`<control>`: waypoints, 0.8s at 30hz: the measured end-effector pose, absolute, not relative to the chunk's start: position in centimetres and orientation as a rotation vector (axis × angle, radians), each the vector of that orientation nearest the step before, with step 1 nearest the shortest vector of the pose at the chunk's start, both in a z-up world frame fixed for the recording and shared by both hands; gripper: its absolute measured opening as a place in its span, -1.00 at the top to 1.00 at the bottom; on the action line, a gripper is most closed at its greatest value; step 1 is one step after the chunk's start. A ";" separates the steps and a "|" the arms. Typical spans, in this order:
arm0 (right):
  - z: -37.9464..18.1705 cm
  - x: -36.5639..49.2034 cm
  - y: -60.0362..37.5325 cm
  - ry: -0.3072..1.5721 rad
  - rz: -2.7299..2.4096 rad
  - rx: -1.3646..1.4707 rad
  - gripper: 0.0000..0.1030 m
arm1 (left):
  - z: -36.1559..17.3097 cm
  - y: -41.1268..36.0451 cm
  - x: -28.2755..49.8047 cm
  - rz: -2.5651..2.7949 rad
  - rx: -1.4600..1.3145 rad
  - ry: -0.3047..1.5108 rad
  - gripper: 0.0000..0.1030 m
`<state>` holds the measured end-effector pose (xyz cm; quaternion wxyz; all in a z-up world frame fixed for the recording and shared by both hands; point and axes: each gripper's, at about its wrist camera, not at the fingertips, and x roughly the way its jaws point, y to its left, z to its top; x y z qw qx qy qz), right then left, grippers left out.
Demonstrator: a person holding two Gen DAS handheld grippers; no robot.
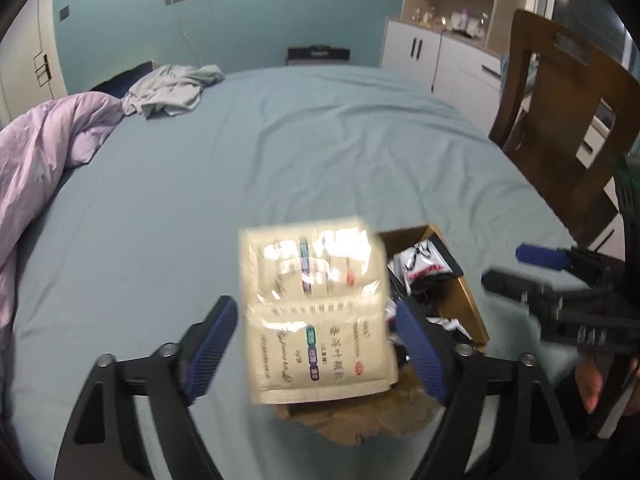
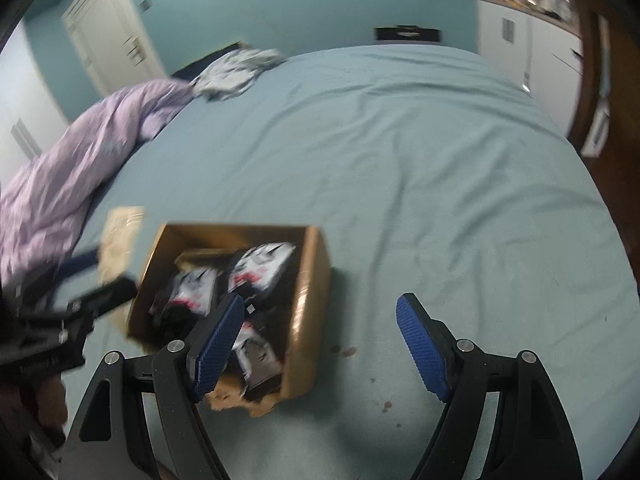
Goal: Organize snacks
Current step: 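Carry the beige sachet into the box and open the left gripper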
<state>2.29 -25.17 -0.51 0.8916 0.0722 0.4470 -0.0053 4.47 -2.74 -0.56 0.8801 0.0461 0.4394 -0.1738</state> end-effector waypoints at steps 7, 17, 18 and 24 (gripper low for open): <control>1.4 1.3 -23.9 0.900 0.029 0.055 -0.52 | 0.4 -1.2 3.7 -0.263 0.088 0.884 -0.99; 1.0 -2.3 -24.2 0.852 0.031 -0.071 -0.52 | 2.1 -1.6 1.6 -0.136 0.279 0.800 -1.00; 0.6 -2.0 -24.3 0.869 0.013 -0.064 -0.52 | 2.1 -1.9 1.6 -0.140 0.288 0.798 -1.00; 0.2 -0.8 -23.3 0.857 0.026 -0.086 -0.52 | 1.1 -2.6 1.9 -0.126 0.326 0.829 -1.00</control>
